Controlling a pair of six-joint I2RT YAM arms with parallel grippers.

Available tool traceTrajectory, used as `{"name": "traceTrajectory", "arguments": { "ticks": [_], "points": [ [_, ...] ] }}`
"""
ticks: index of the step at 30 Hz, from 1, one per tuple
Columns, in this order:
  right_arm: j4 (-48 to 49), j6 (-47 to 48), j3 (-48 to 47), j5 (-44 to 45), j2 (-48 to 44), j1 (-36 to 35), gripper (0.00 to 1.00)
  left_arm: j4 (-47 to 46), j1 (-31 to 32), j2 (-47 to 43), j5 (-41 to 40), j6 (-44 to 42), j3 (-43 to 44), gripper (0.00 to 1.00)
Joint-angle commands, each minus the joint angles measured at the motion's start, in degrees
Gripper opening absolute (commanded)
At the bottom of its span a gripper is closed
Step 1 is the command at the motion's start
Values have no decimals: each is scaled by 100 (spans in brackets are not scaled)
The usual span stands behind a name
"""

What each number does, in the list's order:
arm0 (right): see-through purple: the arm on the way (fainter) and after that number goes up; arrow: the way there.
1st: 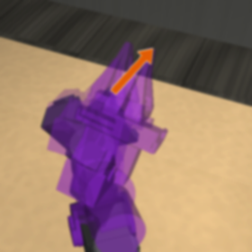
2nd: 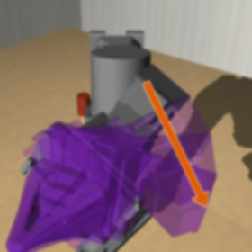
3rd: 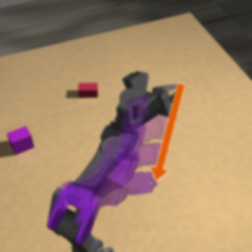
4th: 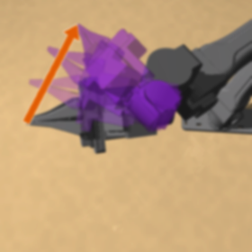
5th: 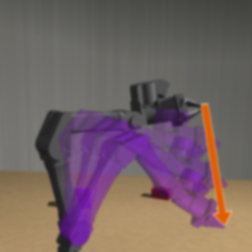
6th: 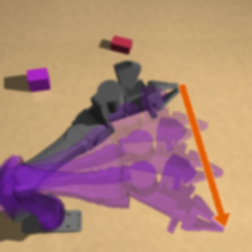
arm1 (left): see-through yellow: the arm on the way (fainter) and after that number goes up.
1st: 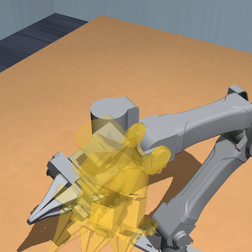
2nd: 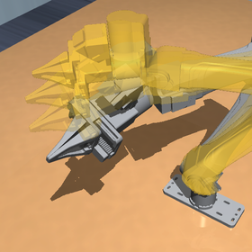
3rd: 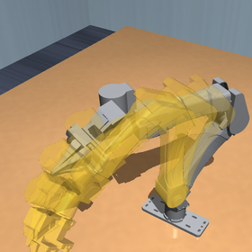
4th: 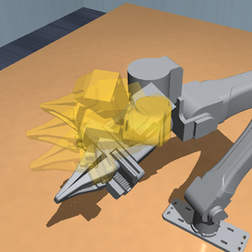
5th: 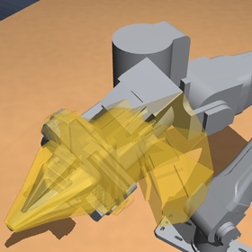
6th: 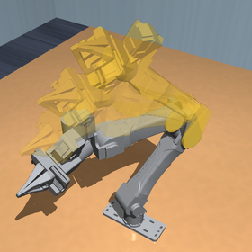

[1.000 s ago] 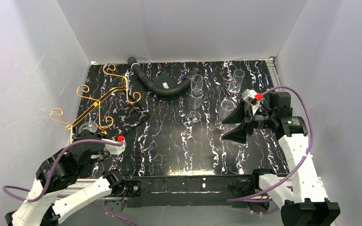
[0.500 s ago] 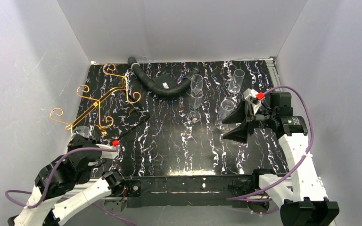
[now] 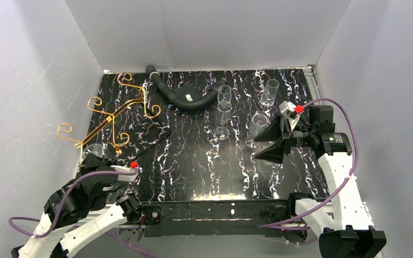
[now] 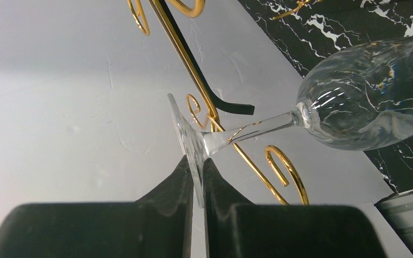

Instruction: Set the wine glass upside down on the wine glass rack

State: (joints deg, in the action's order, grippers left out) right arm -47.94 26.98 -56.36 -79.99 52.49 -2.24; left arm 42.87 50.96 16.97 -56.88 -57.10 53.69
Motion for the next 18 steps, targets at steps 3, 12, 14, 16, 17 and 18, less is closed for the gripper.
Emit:
{"name": "traceTrajectory", "arguments": {
  "ticks": [3, 12, 14, 16, 17, 18],
  "points": [
    [-48, -18, -100, -255, -107, 60, 87, -124, 239, 89, -706, -198, 102, 0],
    [-41, -22, -88, -297, -117, 76, 87, -744, 362, 359, -895, -541, 294, 0],
    [-45, -18, -103, -308, -119, 92, 87, -769, 363, 459, -887, -550, 397, 0],
    [-47, -18, -99, -308, -128, 100, 87, -768, 363, 514, -870, -547, 406, 0],
    [-48, -18, -96, -309, -132, 104, 87, -768, 364, 517, -850, -540, 380, 0],
    [-46, -18, -94, -307, -134, 109, 87, -782, 362, 518, -832, -543, 346, 0]
  ]
}}
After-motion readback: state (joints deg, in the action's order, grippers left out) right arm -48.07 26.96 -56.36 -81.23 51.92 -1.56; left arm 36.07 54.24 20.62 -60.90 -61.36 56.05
